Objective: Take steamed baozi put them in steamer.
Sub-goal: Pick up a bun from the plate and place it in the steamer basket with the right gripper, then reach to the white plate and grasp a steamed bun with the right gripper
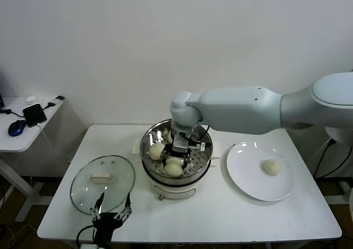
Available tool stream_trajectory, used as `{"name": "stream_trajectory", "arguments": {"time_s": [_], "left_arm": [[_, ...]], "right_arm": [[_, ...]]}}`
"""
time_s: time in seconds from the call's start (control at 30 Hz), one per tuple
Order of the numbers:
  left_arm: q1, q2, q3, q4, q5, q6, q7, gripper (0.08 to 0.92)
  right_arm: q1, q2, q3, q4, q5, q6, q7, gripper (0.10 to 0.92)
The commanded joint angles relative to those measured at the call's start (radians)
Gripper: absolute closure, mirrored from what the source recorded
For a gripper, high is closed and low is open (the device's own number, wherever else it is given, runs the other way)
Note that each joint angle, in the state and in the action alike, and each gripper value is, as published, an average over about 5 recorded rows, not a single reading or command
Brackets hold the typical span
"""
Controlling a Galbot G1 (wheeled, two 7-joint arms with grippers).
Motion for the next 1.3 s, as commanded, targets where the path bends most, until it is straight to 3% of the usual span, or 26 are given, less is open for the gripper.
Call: {"name": "stream_trajectory", "arguments": {"time_s": [0.03, 0.4, 0.53, 0.63, 0.77, 0.9, 1.07, 1.3], "left_arm": [[0.001, -0.002, 0.002, 0.002, -0.001, -0.001, -0.001, 0.177], [0.004, -0.004, 0.003, -0.003, 0.001, -0.002, 0.0, 0.177], [0.005, -0.006, 0.008, -0.005, 0.006, -0.003, 0.0, 0.177], [0.006, -0.006, 0.01, -0.006, 0.009, -0.004, 0.0, 0.177], [0.004, -0.005, 0.01, -0.006, 0.008, -0.004, 0.0, 0.177], [-0.002, -0.003, 0.009, -0.004, 0.007, -0.003, 0.001, 0.177], [-0.013, -0.007, 0.008, 0.002, 0.004, 0.002, 0.004, 0.177], [-0.014, -0.015, -0.001, 0.011, 0.011, 0.008, 0.006, 0.177]], "right_arm": [[-0.071, 0.026, 0.006, -0.053, -0.051, 0.042, 0.021, 0.305], [0.107, -0.07, 0.034, -0.038, 0.074, 0.081, -0.041, 0.208], [0.193, -0.169, 0.017, -0.082, 0.19, 0.068, -0.079, 0.203], [0.248, -0.269, -0.038, -0.13, 0.298, -0.017, -0.088, 0.203], [0.318, -0.425, -0.162, -0.167, 0.368, -0.246, -0.084, 0.203], [0.301, -0.583, -0.238, -0.175, 0.351, -0.385, -0.103, 0.203], [0.093, -0.725, -0.122, -0.202, 0.237, -0.446, -0.112, 0.203], [-0.308, -0.745, 0.219, -0.317, 0.098, -0.476, -0.107, 0.203]]}}
